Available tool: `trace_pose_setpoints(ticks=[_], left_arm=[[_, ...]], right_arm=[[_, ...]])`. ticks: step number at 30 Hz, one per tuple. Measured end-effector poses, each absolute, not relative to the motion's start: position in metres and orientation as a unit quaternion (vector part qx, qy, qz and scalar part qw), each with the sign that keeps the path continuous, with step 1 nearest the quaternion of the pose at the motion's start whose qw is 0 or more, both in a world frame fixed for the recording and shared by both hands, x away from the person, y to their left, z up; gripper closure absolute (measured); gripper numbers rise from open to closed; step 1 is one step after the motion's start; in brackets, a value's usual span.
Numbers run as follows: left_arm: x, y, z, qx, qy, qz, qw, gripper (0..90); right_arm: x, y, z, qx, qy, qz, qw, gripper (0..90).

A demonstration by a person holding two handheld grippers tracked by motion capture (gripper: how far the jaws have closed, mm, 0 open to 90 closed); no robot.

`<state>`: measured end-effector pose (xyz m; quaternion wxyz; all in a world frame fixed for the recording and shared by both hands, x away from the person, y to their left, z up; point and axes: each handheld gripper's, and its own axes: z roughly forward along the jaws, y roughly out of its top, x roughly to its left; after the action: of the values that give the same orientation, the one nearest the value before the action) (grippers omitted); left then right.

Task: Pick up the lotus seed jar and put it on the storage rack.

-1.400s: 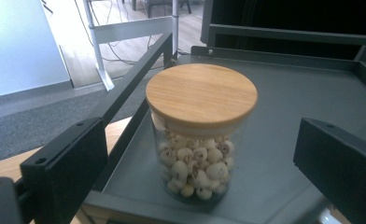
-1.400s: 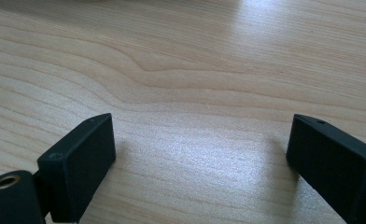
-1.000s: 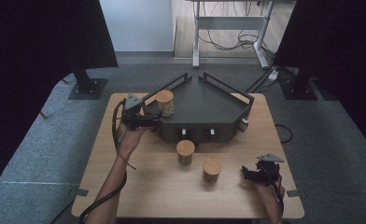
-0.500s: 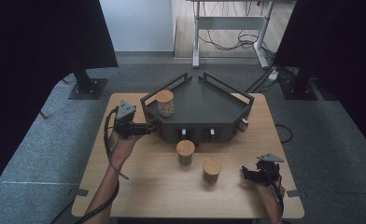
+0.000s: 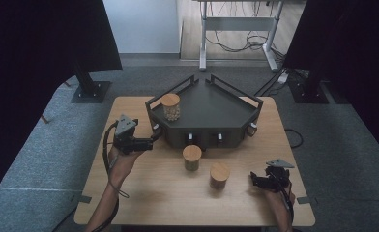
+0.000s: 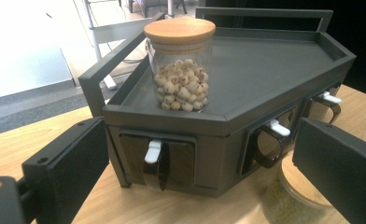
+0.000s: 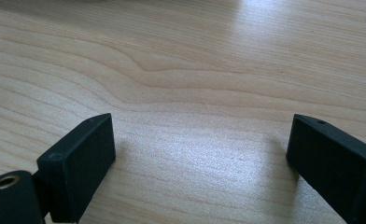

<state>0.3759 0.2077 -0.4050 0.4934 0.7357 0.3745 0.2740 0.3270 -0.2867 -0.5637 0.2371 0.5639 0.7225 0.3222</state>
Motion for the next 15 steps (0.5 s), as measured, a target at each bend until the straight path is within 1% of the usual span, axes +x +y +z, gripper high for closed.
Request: trace_pose_setpoints(ticks=[15], left_arm=[[0.347, 0.224, -0.424, 0.737, 0.387, 0.277, 0.481, 3.4]], right_arm=[[0.327, -0.287, -0.564, 0.564, 0.723, 0.322, 0.237, 7.3]])
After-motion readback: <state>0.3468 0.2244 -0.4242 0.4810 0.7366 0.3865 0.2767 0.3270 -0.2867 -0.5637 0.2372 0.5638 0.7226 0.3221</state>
